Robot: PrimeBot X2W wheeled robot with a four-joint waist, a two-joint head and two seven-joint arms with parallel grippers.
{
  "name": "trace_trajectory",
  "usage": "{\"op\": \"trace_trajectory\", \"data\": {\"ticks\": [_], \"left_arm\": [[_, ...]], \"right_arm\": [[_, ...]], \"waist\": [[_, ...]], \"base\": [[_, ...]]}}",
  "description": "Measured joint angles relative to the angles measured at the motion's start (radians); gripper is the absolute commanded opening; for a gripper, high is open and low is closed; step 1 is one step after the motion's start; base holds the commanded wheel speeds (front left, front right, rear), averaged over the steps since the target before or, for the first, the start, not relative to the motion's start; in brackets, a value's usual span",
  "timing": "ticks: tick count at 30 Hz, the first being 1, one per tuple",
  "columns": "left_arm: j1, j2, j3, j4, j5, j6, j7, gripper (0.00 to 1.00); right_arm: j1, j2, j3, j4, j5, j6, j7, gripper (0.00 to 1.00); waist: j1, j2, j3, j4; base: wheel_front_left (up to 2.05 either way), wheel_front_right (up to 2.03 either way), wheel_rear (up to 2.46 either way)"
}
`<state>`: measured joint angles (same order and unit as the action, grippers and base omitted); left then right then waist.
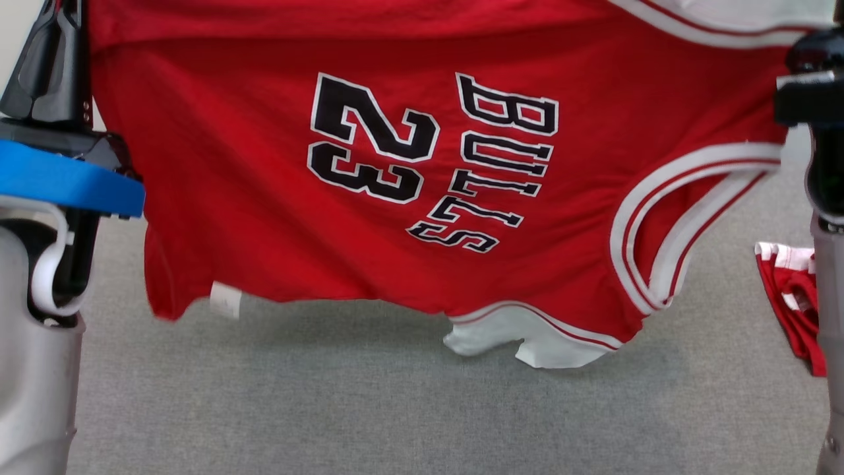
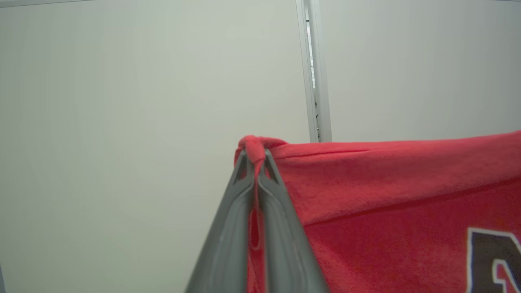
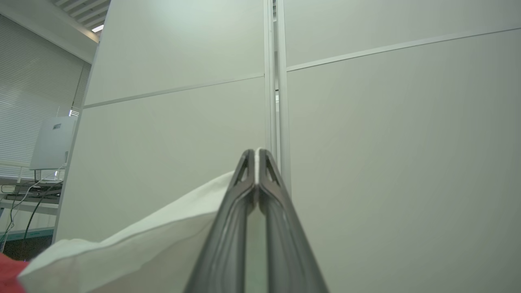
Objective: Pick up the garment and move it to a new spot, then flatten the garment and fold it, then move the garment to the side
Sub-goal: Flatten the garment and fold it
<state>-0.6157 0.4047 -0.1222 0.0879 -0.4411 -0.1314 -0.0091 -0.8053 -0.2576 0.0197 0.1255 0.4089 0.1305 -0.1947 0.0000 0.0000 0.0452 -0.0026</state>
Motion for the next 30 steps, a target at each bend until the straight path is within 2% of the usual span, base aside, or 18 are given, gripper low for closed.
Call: {"op": "trace_trajectory", "data": {"ticks": [5, 11, 14, 18, 23, 27, 30], "left_arm": [[-0.086, -0.023, -0.016, 0.089, -0.005, 0.003, -0.022, 0.00], [-0.288, -0.055, -0.032, 0.266, 0.047, 0.008, -0.146, 0.00], [-0.395, -0.058, -0.041, 0.341, 0.073, 0.008, -0.211, 0.00], [-0.489, -0.066, -0.043, 0.404, 0.087, 0.007, -0.249, 0.00], [-0.449, -0.086, -0.007, 0.414, 0.081, 0.002, -0.253, 0.00], [-0.267, -0.114, 0.034, 0.418, 0.051, 0.001, -0.253, 0.00], [-0.114, -0.124, 0.026, 0.406, 0.018, 0.001, -0.254, 0.00]], "right_arm": [[-0.161, -0.002, 0.025, 0.161, -0.078, 0.000, -0.006, 0.00], [-0.412, 0.030, -0.058, 0.337, -0.201, 0.000, -0.047, 0.00], [-0.512, 0.042, -0.080, 0.381, -0.272, 0.000, -0.059, 0.00], [-0.579, 0.057, -0.121, 0.392, -0.302, 0.000, -0.066, 0.00], [-0.511, 0.074, -0.148, 0.337, -0.276, 0.000, -0.068, 0.00], [-0.305, 0.084, -0.122, 0.263, -0.187, 0.001, -0.067, 0.00], [-0.101, 0.092, -0.099, 0.196, -0.113, 0.001, -0.067, 0.00]], "waist": [[0.0000, 0.0000, 0.078, -0.010], [0.0002, 0.0000, 0.177, -0.009], [0.0002, 0.0000, 0.219, -0.009], [0.0002, 0.0000, 0.259, -0.010], [0.0001, 0.0000, 0.286, -0.020], [0.0002, 0.0000, 0.289, -0.030], [0.0002, 0.0000, 0.284, -0.042]], "base": [[0.00, 0.00, 0.00], [0.00, 0.00, 0.00], [0.00, 0.00, 0.00], [0.00, 0.00, 0.00], [0.00, 0.00, 0.00], [0.00, 0.00, 0.00], [0.00, 0.00, 0.00]]}}
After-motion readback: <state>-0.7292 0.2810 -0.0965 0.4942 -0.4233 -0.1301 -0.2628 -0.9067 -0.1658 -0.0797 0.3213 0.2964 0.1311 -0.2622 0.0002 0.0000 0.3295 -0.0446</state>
